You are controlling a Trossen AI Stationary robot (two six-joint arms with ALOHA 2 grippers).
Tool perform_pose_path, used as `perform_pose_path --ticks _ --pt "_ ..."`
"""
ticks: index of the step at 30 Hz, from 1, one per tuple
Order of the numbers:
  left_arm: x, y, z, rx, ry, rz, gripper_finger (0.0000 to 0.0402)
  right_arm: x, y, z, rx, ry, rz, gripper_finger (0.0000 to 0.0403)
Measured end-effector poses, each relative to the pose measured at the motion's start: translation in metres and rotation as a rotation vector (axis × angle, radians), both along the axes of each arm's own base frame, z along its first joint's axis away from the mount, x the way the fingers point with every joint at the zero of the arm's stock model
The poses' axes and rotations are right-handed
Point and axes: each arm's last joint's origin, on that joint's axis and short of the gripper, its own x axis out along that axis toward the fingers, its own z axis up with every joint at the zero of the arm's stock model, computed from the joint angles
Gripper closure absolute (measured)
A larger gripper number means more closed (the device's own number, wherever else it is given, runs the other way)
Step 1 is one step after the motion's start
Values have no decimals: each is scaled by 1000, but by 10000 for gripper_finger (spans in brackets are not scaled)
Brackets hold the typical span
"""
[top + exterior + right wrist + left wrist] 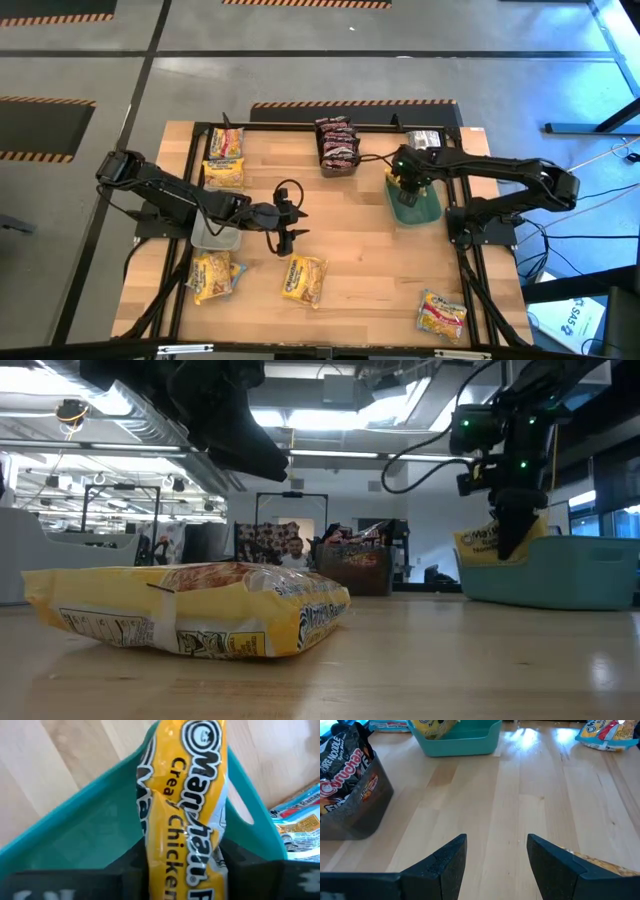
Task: Sort Maruchan noodles
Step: Put the yellow noodle pack into the blue bin
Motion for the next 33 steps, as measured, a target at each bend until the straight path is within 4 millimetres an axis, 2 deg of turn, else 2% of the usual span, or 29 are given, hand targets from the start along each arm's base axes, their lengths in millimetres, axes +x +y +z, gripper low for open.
perform_pose_path --ticks 7,11,27,33 --pt "0 0 0 -7 -3 -10 200 0 -4 -8 -93 111 -32 193" --pt "0 -1 0 -8 -3 -13 200 -2 -5 -7 -136 151 -29 158" --pt "1 0 1 -1 -12 -43 200 1 -8 -5 -207 187 92 145" --pt "1 -1 2 14 -13 -52 200 4 -8 5 -182 147 30 121"
